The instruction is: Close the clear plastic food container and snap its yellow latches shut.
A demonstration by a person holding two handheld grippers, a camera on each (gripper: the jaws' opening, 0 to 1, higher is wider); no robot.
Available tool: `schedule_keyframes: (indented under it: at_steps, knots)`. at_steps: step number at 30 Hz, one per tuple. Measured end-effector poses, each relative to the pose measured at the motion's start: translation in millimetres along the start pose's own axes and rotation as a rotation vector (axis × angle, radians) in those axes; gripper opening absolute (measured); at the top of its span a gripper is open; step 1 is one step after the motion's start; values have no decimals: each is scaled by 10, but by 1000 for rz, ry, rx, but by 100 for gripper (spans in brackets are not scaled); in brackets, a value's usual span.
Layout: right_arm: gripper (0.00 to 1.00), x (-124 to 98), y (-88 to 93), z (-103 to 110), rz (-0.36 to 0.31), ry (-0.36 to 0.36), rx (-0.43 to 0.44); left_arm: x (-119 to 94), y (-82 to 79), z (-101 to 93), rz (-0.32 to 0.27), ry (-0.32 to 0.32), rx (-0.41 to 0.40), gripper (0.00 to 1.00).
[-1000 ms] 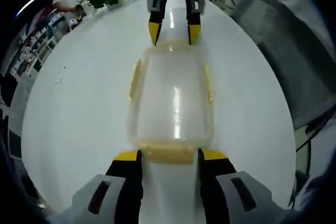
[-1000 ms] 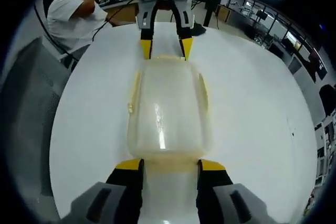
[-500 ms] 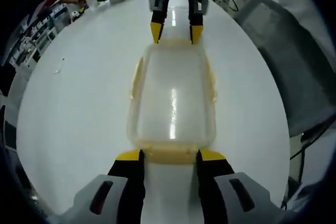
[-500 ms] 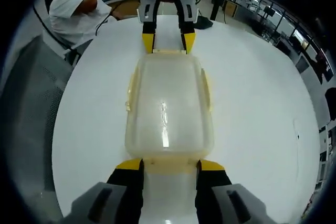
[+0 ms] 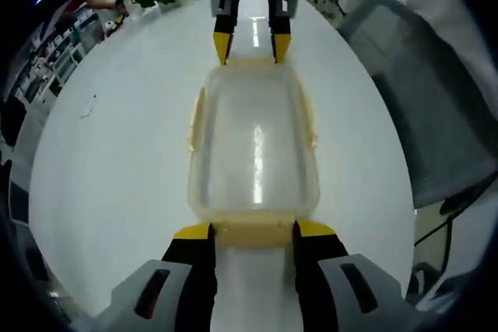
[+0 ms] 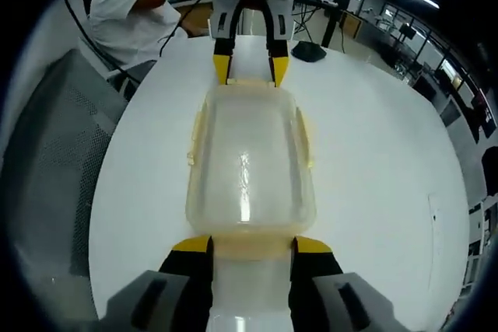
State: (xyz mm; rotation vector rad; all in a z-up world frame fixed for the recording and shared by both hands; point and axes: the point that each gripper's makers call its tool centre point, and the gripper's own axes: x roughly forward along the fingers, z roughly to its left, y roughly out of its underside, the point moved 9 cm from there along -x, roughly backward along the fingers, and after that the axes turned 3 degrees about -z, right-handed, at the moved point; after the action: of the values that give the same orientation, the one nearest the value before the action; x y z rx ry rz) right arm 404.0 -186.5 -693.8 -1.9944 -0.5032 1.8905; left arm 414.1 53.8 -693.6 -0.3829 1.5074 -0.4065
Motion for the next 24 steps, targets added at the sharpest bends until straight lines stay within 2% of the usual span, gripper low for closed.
schedule_keyframes:
  at_steps: [12, 19, 24]
  knots:
    - [36, -387, -122, 84, -34, 15, -30, -290, -212, -118, -4, -16, -25, 36]
    - [36, -599, -59, 174, -53, 25, -52, -379, -456, -240, 11, -38, -27, 36]
    - [36, -814, 88, 201, -63, 31, -61, -386, -675, -276, 5, -45, -33, 36]
